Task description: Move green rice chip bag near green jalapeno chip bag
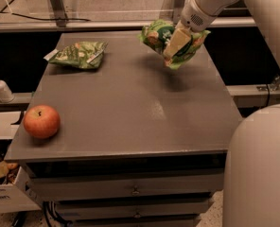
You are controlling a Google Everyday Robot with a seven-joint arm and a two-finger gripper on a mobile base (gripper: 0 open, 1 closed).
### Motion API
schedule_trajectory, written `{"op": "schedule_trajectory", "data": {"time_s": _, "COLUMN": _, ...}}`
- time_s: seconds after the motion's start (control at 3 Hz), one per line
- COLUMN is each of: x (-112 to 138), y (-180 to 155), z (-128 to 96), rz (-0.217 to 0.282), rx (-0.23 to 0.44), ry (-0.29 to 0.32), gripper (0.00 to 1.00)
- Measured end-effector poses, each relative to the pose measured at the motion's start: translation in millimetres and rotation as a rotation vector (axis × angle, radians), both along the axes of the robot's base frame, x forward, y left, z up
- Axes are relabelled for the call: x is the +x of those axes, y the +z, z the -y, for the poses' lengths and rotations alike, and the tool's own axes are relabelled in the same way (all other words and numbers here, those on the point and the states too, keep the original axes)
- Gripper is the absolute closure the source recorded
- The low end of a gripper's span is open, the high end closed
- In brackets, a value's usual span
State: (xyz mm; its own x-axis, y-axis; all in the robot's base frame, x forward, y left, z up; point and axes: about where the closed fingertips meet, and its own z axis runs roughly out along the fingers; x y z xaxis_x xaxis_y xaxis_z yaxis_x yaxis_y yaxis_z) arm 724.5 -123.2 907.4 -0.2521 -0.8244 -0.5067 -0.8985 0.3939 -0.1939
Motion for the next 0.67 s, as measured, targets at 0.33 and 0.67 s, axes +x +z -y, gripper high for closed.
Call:
{"op": "schedule_trajectory", "data": {"time_s": 0.33, "x": -18.0, "y": 22.7, "z": -41.9, "rz": 0.015, "rx": 0.061, "ry": 0.101, "gripper": 1.0}}
{"op": "schedule_trajectory", "data": {"time_s": 0.67, "x": -31.8, "y": 9.7, "z": -107.3, "rz": 0.017, "rx": 0.09, "ry": 0.222, "gripper": 1.0}}
